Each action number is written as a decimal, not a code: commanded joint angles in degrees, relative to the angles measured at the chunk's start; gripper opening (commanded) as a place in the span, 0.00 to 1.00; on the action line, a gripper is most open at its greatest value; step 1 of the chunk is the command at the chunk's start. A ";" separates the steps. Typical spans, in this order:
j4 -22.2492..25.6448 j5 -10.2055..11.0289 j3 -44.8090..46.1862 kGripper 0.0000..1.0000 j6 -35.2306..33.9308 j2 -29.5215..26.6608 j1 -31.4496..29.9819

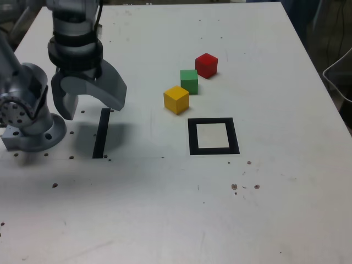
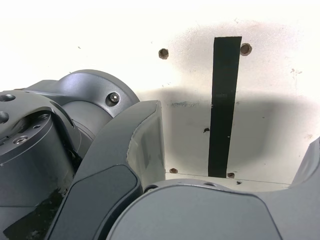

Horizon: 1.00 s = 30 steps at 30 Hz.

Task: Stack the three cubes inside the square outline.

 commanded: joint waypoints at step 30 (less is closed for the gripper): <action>3.00 5.66 -20.22 1.00 29.09 9.63 11.36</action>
